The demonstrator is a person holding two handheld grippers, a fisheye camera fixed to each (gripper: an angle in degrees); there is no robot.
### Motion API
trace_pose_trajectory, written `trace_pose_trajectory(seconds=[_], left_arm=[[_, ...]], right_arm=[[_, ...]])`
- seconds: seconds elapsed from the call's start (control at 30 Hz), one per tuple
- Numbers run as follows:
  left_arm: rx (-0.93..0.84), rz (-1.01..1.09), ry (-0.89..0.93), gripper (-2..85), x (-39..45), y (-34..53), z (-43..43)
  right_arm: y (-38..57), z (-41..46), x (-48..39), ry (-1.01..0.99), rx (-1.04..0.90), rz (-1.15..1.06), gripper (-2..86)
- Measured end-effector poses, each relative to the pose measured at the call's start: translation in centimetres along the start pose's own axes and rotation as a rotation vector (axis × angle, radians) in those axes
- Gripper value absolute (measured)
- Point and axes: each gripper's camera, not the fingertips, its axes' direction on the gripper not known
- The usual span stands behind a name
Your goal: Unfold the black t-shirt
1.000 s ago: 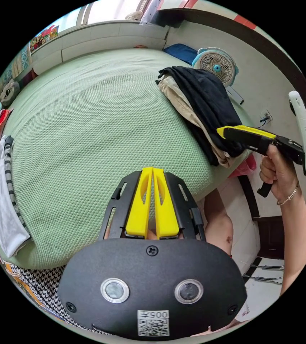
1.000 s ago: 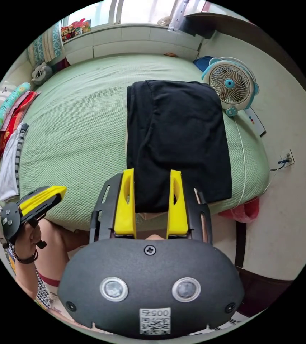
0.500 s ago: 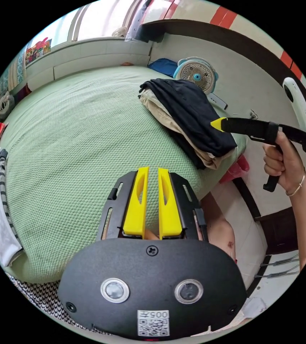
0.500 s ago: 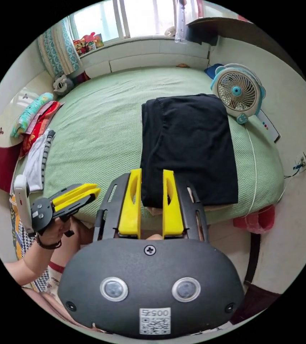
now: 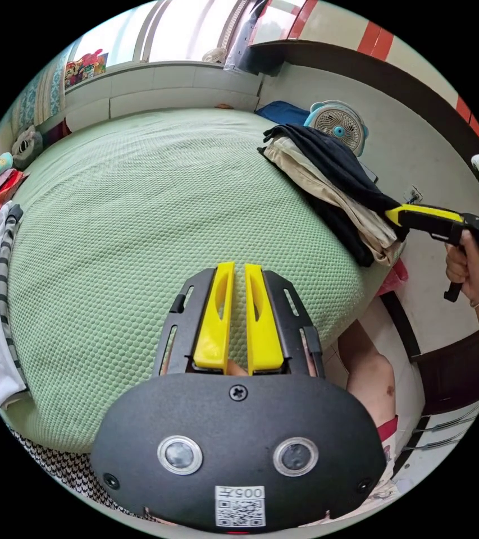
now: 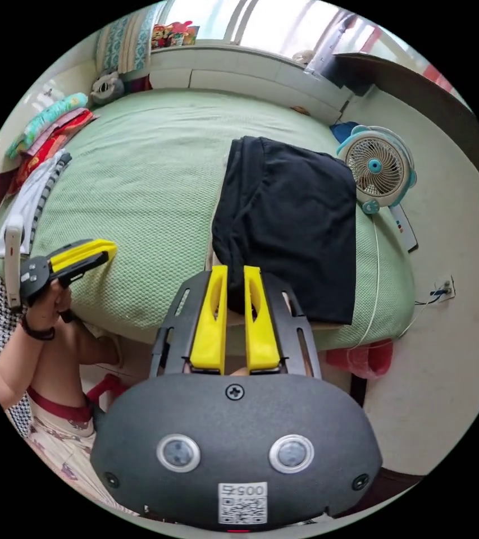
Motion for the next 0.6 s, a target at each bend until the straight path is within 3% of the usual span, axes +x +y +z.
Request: trace_pose_trajectory(seconds=[0.3,0.6], left_arm=[[0.007,0.008,0.027,4.8,-0.2,0.6,1.7],[0.005,0.001,0.027,4.5,-1.2,1.1,2.5]], right_arm=[[-0.4,-5.9,7.3,-0.125,0.148,0.267,-0.2],[0.2,-2.3,3.9,-0.062,0.040,0.190,4.5]])
